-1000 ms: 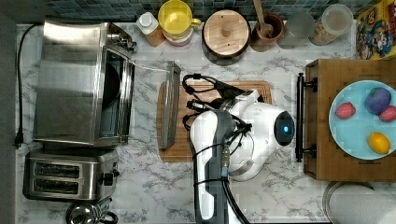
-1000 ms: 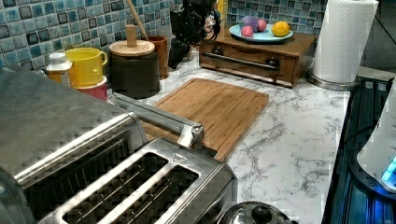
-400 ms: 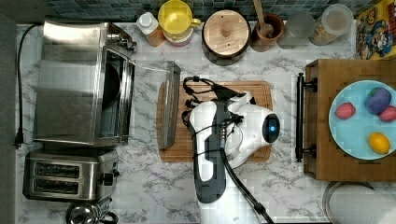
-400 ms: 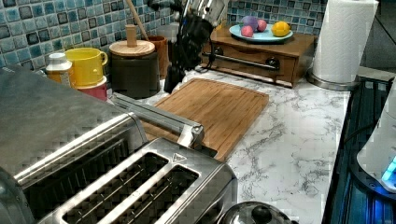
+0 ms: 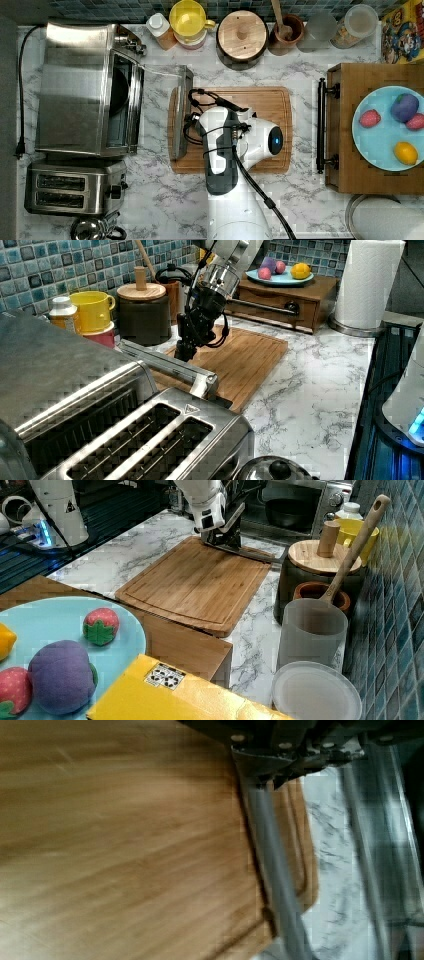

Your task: Close the oven.

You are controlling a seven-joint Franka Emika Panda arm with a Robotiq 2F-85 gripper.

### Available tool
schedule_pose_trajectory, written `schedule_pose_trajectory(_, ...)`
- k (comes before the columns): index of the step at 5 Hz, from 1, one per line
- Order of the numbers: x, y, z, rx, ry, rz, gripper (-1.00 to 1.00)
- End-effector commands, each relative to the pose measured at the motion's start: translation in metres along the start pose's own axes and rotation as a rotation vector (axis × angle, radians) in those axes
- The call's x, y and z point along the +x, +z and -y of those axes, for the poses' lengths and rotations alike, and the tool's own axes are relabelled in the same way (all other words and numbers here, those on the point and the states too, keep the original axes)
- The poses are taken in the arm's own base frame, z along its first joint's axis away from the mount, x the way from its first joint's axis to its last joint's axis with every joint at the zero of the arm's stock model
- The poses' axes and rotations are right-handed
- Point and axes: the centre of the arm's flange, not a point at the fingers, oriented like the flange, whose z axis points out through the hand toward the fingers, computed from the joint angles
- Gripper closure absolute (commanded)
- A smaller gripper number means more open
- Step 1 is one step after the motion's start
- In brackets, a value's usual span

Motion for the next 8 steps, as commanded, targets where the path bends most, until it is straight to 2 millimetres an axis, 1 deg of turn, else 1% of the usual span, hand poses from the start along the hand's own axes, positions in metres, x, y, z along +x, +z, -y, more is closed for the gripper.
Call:
schedule_pose_trajectory(1,0.036,-0.019,0.071,0.067,-0.21,-0.018,1.0)
schedule_pose_trajectory(2,0.033,0.014,0.07,0.069,-0.237,0.044,1.0)
schedule_pose_trajectory(3,0.034,0.015,0.077,0.127,-0.226,0.04,1.0)
schedule_pose_trajectory(4,0.034,0.006,0.089,0.159,-0.228,0.022,1.0)
schedule_pose_trajectory(5,0.028,0.01,0.106,0.192,-0.229,0.047,1.0)
schedule_pose_trajectory(6,0.015,0.008,0.134,0.214,-0.274,0.05,1.0)
schedule_pose_trajectory(7,0.004,0.004,0.174,0.193,-0.339,0.05,1.0)
schedule_pose_trajectory(8,-0.009,0.006,0.209,0.179,-0.373,0.049,1.0)
